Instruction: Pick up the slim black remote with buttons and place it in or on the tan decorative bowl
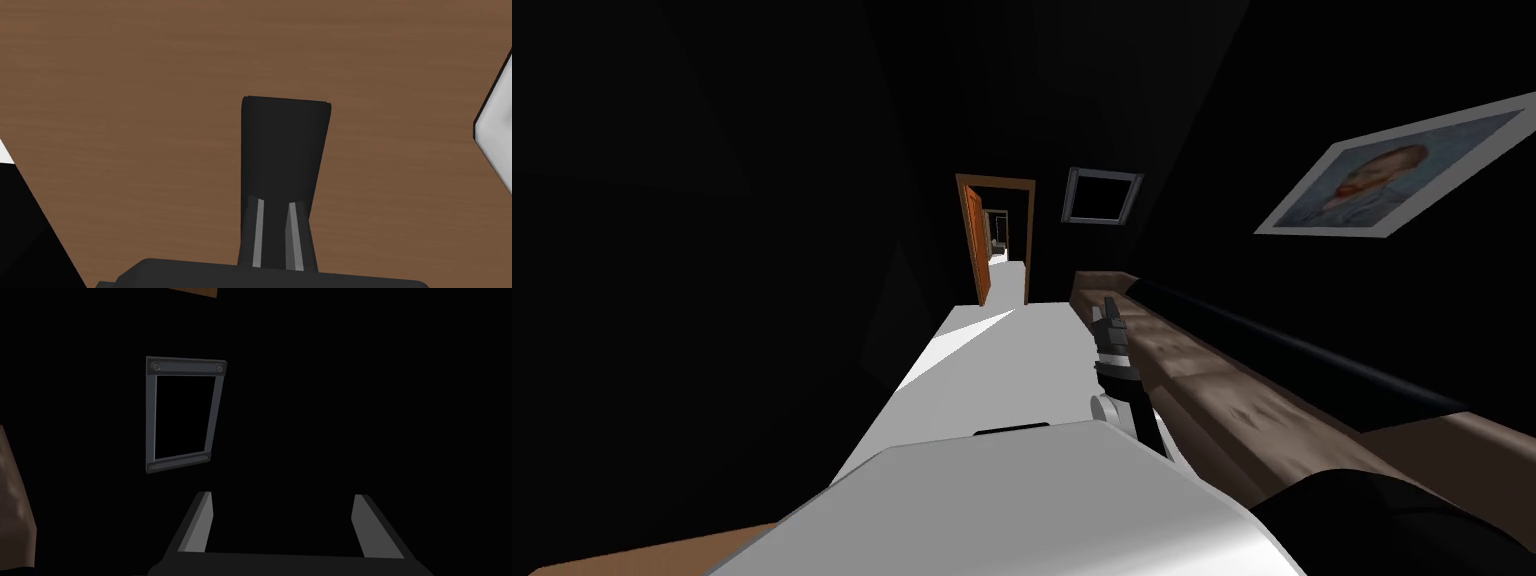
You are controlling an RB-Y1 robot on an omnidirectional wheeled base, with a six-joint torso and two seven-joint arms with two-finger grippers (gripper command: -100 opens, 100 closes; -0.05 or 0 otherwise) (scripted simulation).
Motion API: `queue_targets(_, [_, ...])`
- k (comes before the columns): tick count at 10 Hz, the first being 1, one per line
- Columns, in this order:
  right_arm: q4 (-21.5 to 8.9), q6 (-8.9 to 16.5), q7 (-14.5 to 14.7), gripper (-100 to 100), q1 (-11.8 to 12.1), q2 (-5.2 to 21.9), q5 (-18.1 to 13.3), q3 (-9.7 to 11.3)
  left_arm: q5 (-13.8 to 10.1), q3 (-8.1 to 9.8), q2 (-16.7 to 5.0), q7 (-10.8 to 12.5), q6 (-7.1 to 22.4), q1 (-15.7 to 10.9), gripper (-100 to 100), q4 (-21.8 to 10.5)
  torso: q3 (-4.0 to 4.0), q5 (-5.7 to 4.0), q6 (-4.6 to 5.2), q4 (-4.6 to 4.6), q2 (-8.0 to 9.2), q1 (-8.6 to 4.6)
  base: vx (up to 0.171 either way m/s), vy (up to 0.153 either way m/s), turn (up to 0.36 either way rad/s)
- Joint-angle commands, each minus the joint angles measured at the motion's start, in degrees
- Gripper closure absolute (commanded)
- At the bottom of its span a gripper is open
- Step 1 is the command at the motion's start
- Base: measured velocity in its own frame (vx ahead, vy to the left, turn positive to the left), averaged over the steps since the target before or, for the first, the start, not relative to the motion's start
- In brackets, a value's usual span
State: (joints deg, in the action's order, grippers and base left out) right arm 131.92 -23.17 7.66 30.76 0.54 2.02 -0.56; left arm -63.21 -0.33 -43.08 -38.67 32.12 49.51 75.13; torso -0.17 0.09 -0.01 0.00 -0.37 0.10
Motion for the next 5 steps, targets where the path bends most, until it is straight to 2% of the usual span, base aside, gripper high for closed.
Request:
queue_targets(1, [0.0, 0.0, 0.0, 0, 0.0, 0.0, 0.0, 0.0, 2.7, -0.72, -1.6, 0.5, -2.9, -1.2, 100, -2.0, 0.00, 0.00, 0.00, 0.00, 0.00, 0.00, 0.110, -0.002, 0.249])
queue_targets(2, [0.0, 0.0, 0.0, 0, 0.0, 0.0, 0.0, 0.0, 4.6, -1.21, -2.8, 1.5, -4.5, -2.0, 100, -2.8, -0.07, 0.00, 0.01, -0.03, -0.13, 0.05, 0.110, -0.006, 0.258])
queue_targets(3, [0.0, 0.0, 0.0, 0, 0.0, 0.0, 0.0, 0.0, 5.2, -1.21, -2.8, 1.5, -5.0, -2.0, 100, -2.8, -0.10, -0.04, 0.02, -0.04, -0.16, 0.03, 0.071, -0.002, 0.094])
queue_targets(4, [0.0, 0.0, 0.0, 0, 0.0, 0.0, 0.0, 0.0, 7.5, -1.77, -4.1, 2.6, -7.2, -2.9, 100, -3.8, -0.05, 0.01, 0.09, 0.00, -0.09, 0.03, 0.076, 0.003, 0.167])
queue_targets(5, [0.0, 0.0, 0.0, 0, 0.0, 0.0, 0.0, 0.0, 8.1, -1.77, -4.1, 2.6, -7.2, -2.9, 100, -3.8, -0.05, -0.02, 0.09, 0.00, -0.10, 0.06, 0.069, 0.002, 0.096])
